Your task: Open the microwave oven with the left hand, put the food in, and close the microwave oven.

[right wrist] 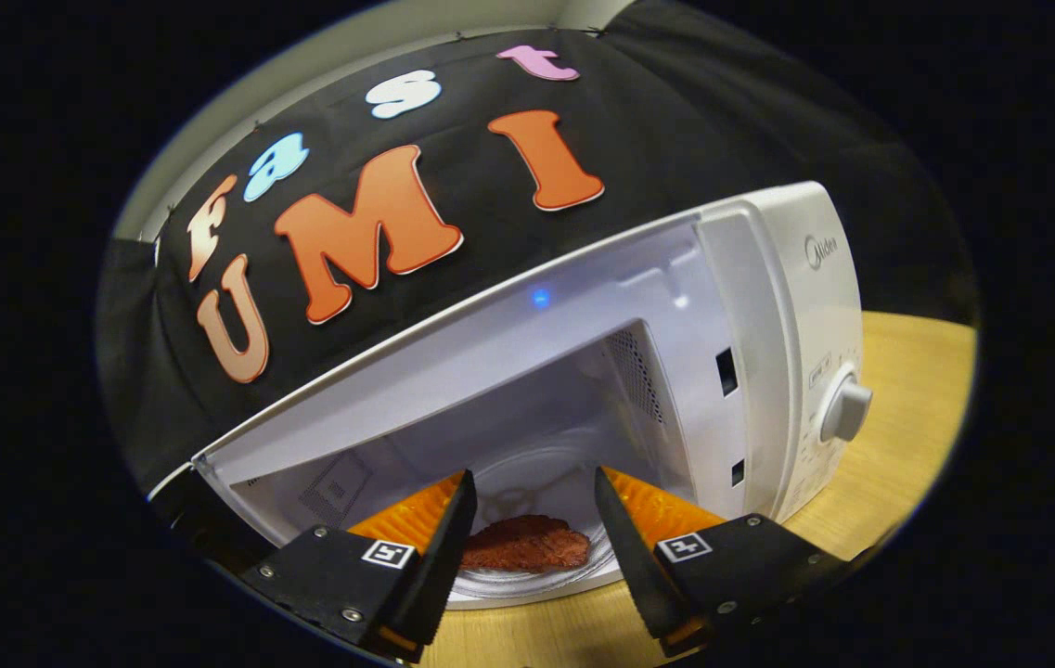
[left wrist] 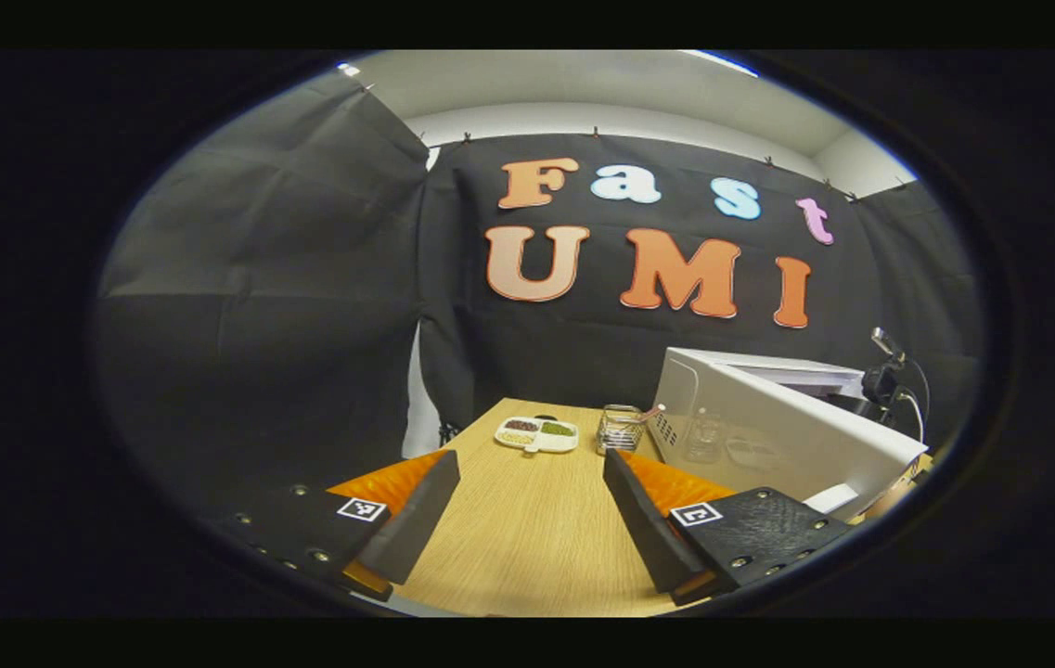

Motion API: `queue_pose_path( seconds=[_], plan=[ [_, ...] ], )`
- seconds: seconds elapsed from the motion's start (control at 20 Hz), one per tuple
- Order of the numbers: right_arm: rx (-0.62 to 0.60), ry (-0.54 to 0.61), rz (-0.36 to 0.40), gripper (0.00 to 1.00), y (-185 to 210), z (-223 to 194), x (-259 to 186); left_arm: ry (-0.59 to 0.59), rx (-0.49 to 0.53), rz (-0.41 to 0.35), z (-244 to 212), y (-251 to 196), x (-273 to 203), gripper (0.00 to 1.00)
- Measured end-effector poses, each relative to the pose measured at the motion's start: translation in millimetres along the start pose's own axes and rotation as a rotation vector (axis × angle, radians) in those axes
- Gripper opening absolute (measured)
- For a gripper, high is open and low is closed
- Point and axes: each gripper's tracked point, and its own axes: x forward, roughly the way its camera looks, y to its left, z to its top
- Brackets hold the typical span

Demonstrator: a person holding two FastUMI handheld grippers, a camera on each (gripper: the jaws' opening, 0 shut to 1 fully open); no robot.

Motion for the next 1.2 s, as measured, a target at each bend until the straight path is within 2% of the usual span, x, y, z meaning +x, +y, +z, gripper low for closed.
queue_pose_path(
  seconds=[0.05, 0.15, 0.35, 0.55, 0.7, 0.85, 1.0, 1.2],
  plan=[
    [-0.042, 0.002, 0.014, 0.90, 3, 4, -5, -0.006, 0.002, 0.003, 1, 1, -2, 0.94],
    [-0.119, -0.001, 0.043, 0.95, 9, 14, -18, -0.013, 0.009, 0.011, 4, 2, -4, 0.94],
    [-0.220, -0.058, 0.108, 0.94, 21, 57, -54, -0.031, 0.024, 0.012, 11, -3, -13, 0.94],
    [-0.249, -0.085, 0.166, 0.94, 16, 107, -94, -0.053, 0.025, 0.008, 18, -7, -21, 0.94],
    [-0.268, -0.122, 0.170, 0.94, -2, 146, -127, -0.060, 0.028, 0.013, 18, -8, -22, 0.94],
    [-0.310, -0.141, 0.173, 0.94, -21, 179, -163, -0.074, 0.014, -0.015, 18, -13, -22, 0.94],
    [-0.316, -0.130, 0.184, 0.94, -34, 197, -185, -0.080, 0.003, -0.020, 9, -14, -16, 0.94],
    [-0.328, -0.153, 0.177, 0.94, -55, 216, -205, -0.075, 0.044, -0.040, -4, -26, -12, 0.95]
  ],
)
